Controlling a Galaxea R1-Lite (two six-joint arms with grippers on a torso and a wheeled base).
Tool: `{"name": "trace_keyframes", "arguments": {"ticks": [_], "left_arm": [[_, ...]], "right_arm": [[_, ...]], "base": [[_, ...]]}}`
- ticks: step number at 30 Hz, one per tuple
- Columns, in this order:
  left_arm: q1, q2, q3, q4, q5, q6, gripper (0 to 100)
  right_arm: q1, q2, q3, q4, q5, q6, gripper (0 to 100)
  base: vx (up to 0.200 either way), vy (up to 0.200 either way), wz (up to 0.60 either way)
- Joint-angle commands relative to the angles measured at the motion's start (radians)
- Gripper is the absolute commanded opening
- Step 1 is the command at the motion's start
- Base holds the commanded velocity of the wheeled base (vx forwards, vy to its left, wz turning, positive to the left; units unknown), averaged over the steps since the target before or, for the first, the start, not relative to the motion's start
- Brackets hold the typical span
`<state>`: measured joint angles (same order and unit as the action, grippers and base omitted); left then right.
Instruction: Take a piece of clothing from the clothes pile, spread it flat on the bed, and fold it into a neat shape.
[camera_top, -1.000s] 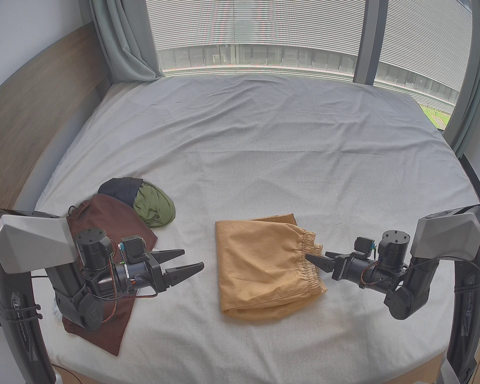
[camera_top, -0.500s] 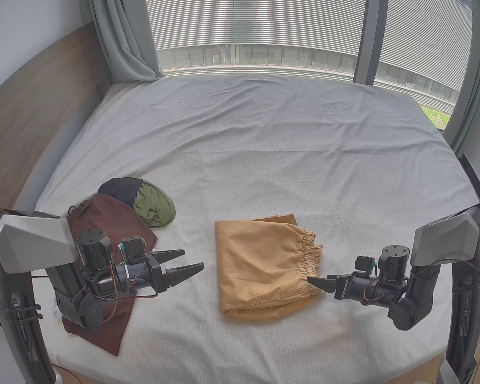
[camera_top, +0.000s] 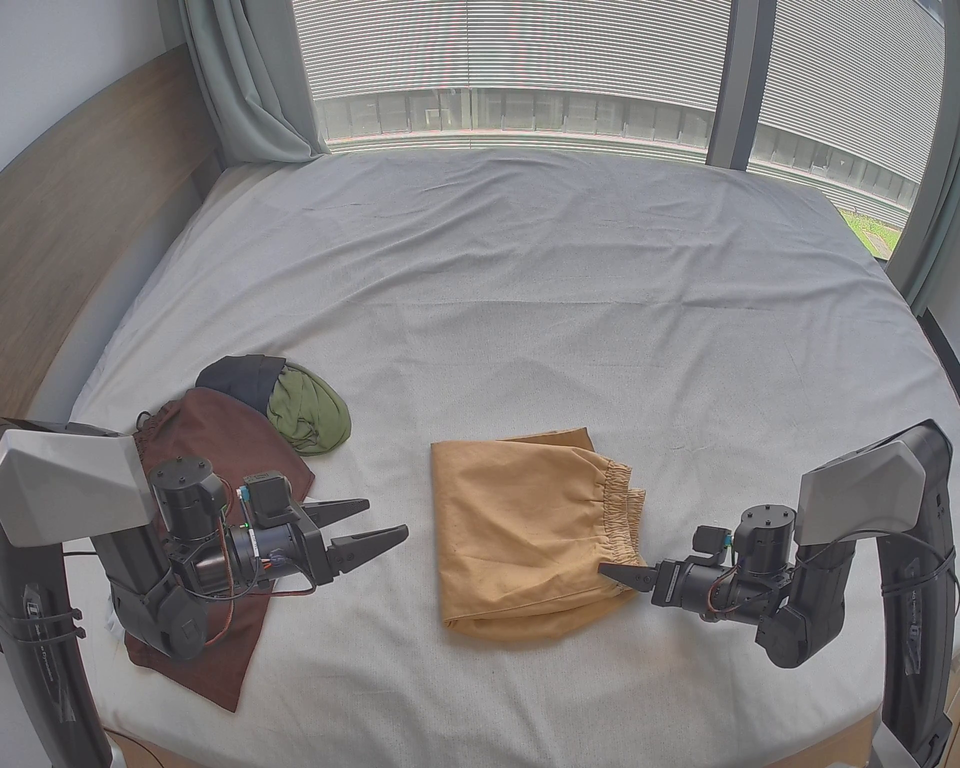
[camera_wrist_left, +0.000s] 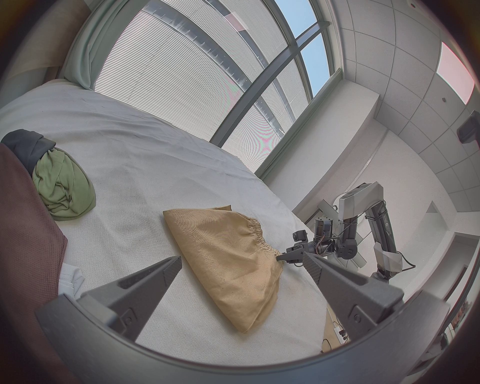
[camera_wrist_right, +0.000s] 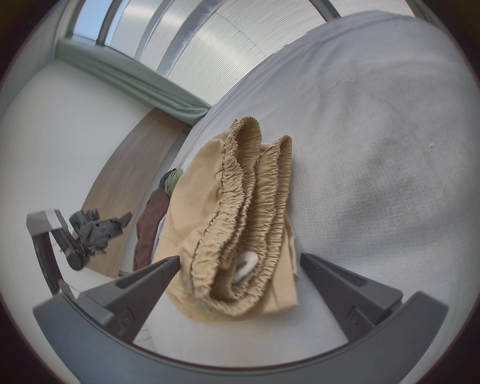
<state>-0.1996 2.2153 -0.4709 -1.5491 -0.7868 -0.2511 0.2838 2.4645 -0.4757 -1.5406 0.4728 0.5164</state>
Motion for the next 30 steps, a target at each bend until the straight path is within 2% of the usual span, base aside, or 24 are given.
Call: {"name": "trace_keyframes", "arguments": {"ticks": [1,6,13,25,26,30], "left_arm": [[0.000,0.000,0.000,-0.002,0.000,-0.001,100],[0.000,0.000,0.000,-0.002,0.000,-0.001,100],[0.000,0.000,0.000,0.000,-0.002,0.001,100],[0.002,0.000,0.000,-0.002,0.000,0.003,100],[0.002,0.000,0.000,-0.002,-0.002,0.003,100],[0.002,0.000,0.000,-0.002,-0.002,0.003,100]], "right_arm": [[0.038,0.025,-0.063,0.002,-0.003,0.091,100],[0.051,0.022,-0.069,0.002,-0.003,0.132,100],[0.063,0.027,-0.095,0.002,-0.025,0.136,100],[0.071,0.027,-0.087,0.002,-0.025,0.136,100],[0.072,0.027,-0.084,0.002,-0.025,0.136,0],[0.075,0.027,-0.078,0.002,-0.025,0.136,0]], "base": [[0.000,0.000,0.00],[0.000,0.000,0.00],[0.000,0.000,0.00],[0.000,0.000,0.00],[0.000,0.000,0.00],[0.000,0.000,0.00]]}}
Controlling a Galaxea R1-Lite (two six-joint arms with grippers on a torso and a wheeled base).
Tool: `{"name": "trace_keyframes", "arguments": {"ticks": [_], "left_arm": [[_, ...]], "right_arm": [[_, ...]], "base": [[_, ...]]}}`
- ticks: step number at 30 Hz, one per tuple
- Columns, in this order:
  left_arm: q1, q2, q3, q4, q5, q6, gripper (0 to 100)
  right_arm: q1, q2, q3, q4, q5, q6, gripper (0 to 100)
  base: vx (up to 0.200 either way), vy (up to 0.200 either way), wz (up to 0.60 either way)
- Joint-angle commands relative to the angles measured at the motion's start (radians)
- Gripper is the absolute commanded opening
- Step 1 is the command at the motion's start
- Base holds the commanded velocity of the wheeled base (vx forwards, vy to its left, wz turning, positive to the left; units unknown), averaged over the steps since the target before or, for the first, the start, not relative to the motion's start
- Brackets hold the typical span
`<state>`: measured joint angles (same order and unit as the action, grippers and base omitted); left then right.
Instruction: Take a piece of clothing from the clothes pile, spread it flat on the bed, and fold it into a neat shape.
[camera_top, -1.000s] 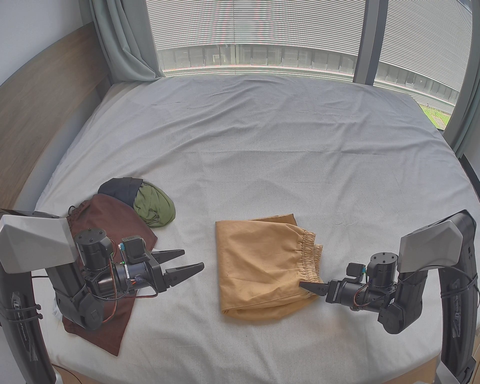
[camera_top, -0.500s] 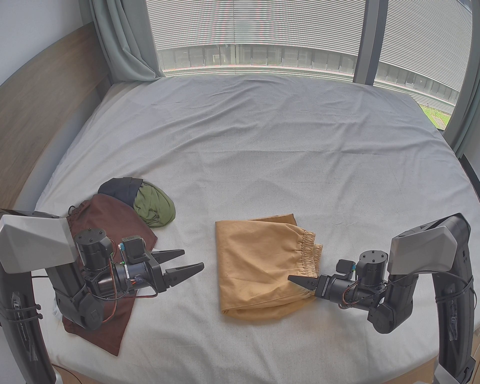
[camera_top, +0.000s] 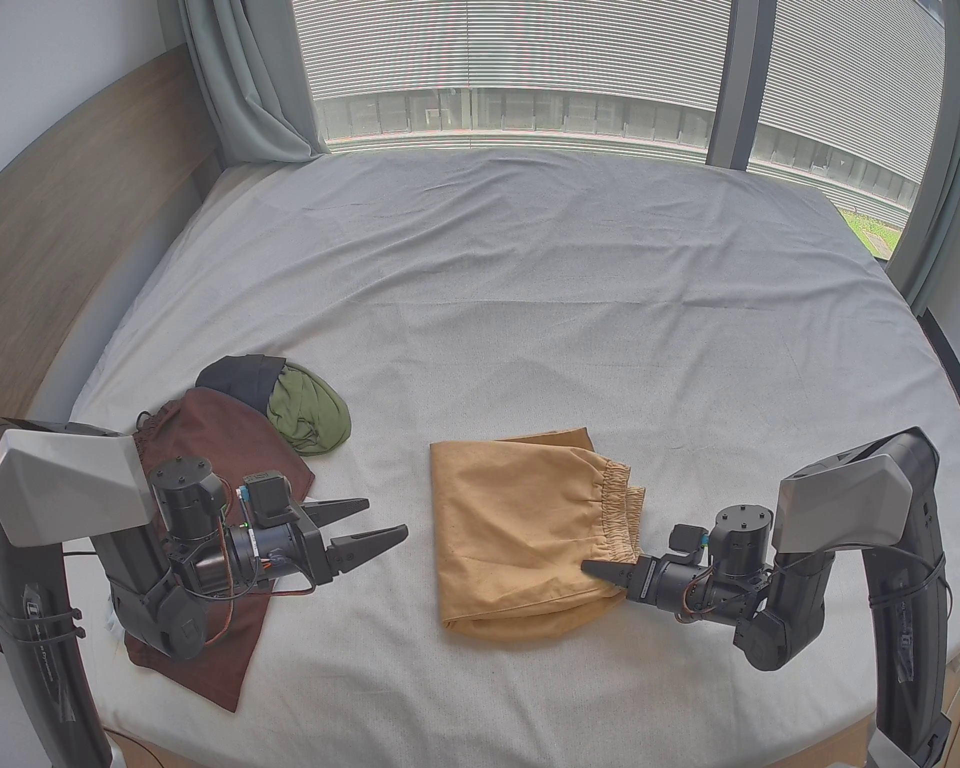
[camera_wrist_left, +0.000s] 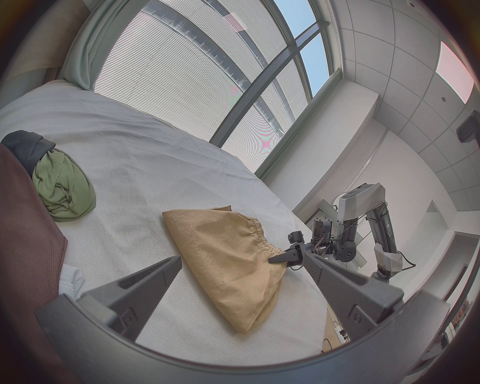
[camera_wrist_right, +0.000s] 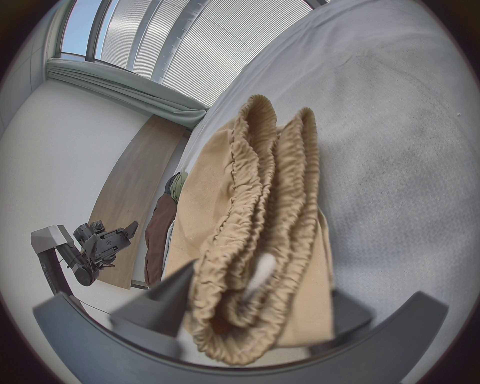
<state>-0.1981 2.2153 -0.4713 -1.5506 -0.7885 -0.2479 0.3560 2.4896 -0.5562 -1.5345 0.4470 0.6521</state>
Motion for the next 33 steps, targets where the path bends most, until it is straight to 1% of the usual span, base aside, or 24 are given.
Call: {"name": "trace_keyframes", "arguments": {"ticks": [1,15,20,25,28,33], "left_arm": [[0.000,0.000,0.000,0.001,0.000,-0.001,100],[0.000,-0.005,-0.001,0.000,0.000,0.001,100],[0.000,-0.006,-0.003,0.000,0.002,-0.001,100],[0.000,-0.006,-0.003,0.000,0.002,0.001,100],[0.000,-0.006,-0.003,0.000,0.002,0.001,100],[0.000,-0.006,-0.003,0.000,0.000,0.001,100]], "right_arm": [[0.003,0.000,0.002,-0.004,0.001,0.000,0],[0.017,-0.018,-0.004,-0.006,0.009,0.004,0],[0.052,-0.129,0.010,-0.006,0.010,0.009,0],[0.074,-0.253,0.015,-0.006,0.012,0.050,0],[0.075,-0.287,0.015,-0.006,0.013,0.066,0],[0.074,-0.296,0.010,-0.006,0.013,0.067,0]], "base": [[0.000,0.000,0.00],[0.000,0.000,0.00],[0.000,0.000,0.00],[0.000,0.000,0.00],[0.000,0.000,0.00],[0.000,0.000,0.00]]}}
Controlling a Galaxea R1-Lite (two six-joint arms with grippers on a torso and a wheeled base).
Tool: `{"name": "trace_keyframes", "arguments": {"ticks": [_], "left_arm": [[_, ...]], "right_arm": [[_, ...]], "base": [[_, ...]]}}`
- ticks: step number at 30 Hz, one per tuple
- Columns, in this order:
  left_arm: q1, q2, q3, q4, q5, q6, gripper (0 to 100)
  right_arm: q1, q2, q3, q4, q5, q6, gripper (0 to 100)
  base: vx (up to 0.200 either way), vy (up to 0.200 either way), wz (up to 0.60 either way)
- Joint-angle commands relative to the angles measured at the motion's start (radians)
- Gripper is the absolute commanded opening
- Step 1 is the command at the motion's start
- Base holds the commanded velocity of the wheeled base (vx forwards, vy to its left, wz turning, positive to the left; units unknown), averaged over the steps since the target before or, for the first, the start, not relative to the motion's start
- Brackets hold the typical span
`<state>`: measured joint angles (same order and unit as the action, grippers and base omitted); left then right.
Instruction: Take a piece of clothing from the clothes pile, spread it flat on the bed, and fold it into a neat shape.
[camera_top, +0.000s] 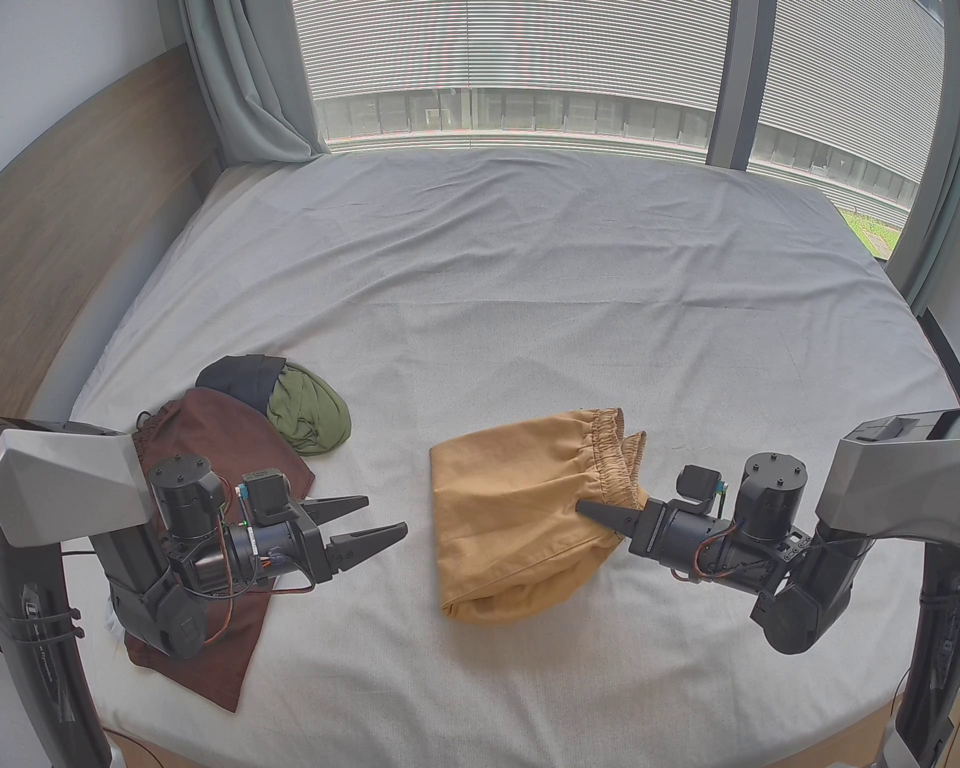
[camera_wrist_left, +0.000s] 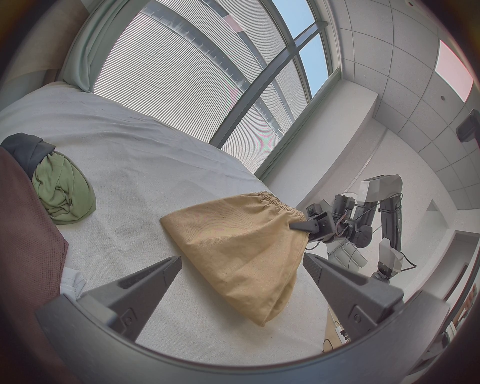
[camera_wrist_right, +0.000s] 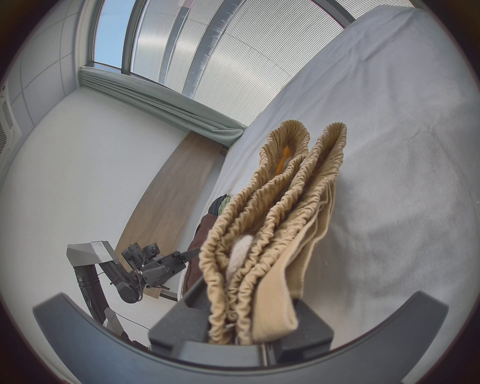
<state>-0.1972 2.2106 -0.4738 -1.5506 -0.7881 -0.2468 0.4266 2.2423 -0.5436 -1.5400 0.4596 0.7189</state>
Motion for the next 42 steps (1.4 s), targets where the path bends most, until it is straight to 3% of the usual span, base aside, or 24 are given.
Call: {"name": "trace_keyframes", "arguments": {"ticks": [1,12,19,25,31,42], "left_arm": [[-0.001,-0.002,0.000,0.000,0.000,0.000,100],[-0.001,-0.009,0.003,0.000,0.001,0.000,100],[-0.001,-0.011,0.001,0.000,0.001,0.000,100],[-0.001,-0.019,0.004,0.000,0.000,-0.002,100],[-0.001,-0.020,0.004,0.000,0.000,-0.002,100],[-0.001,-0.023,0.007,0.000,-0.002,0.000,100]], "right_arm": [[0.004,-0.049,-0.002,0.000,0.001,0.001,0],[0.006,-0.067,-0.047,0.000,0.010,0.001,0],[-0.003,-0.067,-0.078,0.000,0.091,-0.001,0],[-0.006,-0.067,-0.116,0.000,0.106,0.011,0],[-0.029,-0.069,-0.162,0.000,0.169,0.034,0],[-0.029,-0.033,-0.322,0.001,0.183,0.059,0]], "base": [[0.000,0.000,0.00],[0.000,0.000,0.00],[0.000,0.000,0.00],[0.000,0.000,0.00],[0.000,0.000,0.00],[0.000,0.000,0.00]]}}
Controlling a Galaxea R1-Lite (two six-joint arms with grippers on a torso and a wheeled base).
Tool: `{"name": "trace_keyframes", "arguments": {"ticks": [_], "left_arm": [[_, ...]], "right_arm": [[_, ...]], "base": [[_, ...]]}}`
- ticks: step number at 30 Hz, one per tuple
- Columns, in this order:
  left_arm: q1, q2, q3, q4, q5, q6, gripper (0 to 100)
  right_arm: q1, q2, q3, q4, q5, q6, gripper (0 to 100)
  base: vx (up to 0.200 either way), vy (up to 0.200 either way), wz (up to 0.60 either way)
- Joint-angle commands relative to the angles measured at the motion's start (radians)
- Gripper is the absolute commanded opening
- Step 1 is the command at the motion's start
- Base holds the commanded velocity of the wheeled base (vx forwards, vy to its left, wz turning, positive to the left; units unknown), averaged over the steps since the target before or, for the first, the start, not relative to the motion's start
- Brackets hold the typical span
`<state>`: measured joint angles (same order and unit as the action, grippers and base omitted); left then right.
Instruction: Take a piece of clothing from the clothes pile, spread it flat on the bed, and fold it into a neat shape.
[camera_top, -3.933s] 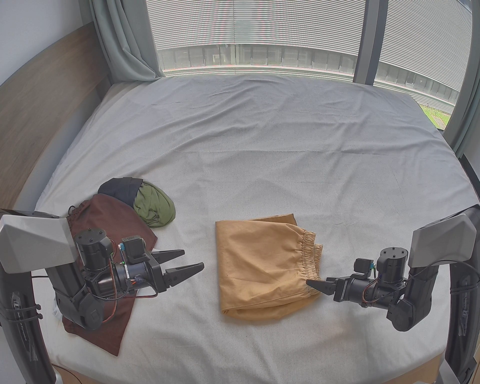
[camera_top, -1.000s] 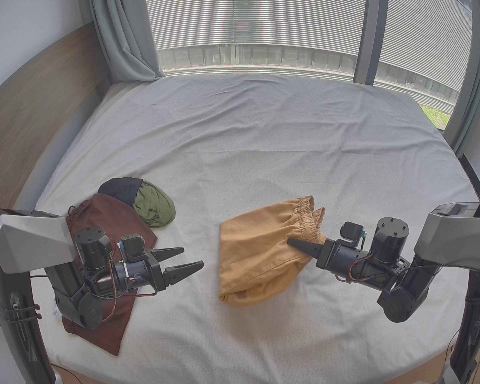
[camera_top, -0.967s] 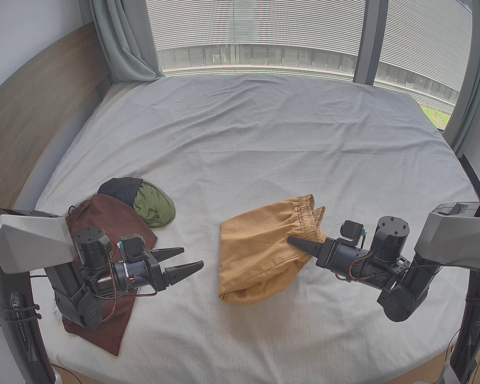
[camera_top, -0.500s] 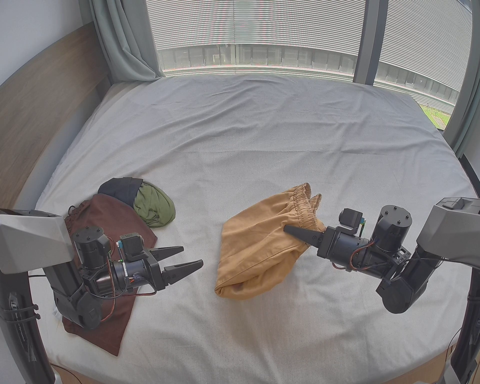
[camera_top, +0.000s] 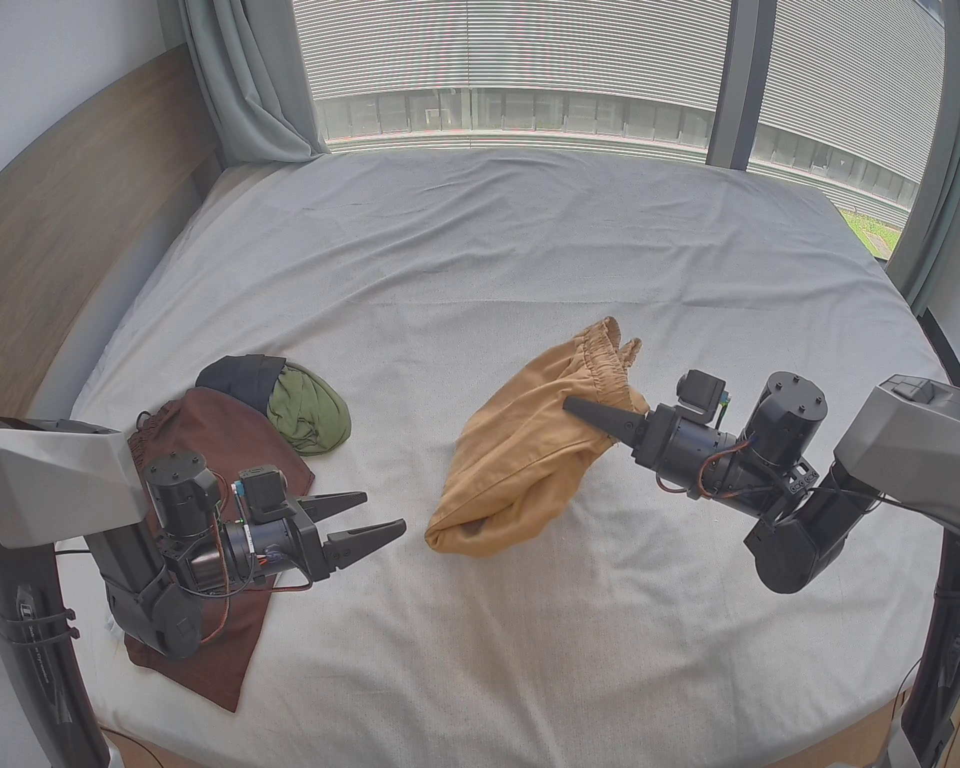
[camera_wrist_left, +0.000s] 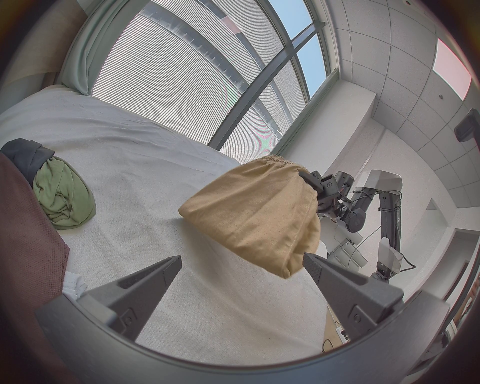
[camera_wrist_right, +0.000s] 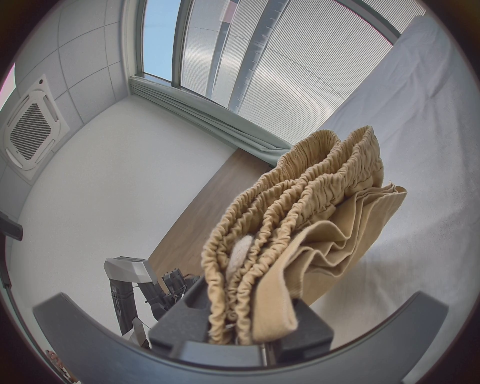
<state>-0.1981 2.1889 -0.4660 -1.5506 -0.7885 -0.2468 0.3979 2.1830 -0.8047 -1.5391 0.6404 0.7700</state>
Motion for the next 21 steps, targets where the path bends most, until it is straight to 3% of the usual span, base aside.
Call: {"name": "trace_keyframes", "arguments": {"ticks": [1,12,16,21], "left_arm": [[0.000,-0.001,0.000,0.000,0.000,0.000,100],[0.000,0.000,0.000,0.000,-0.001,-0.002,100],[0.000,0.000,0.001,-0.002,-0.001,-0.003,100],[0.000,0.000,0.001,-0.002,-0.001,-0.003,100]], "right_arm": [[-0.001,0.040,-0.083,0.001,0.002,0.014,0],[-0.022,0.166,-0.323,0.011,0.002,0.075,0],[-0.042,0.268,-0.493,0.057,0.002,0.092,0],[-0.050,0.359,-0.551,0.073,0.001,0.097,0]], "base": [[0.000,0.000,0.00],[0.000,0.000,0.00],[0.000,0.000,0.00],[0.000,0.000,0.00]]}}
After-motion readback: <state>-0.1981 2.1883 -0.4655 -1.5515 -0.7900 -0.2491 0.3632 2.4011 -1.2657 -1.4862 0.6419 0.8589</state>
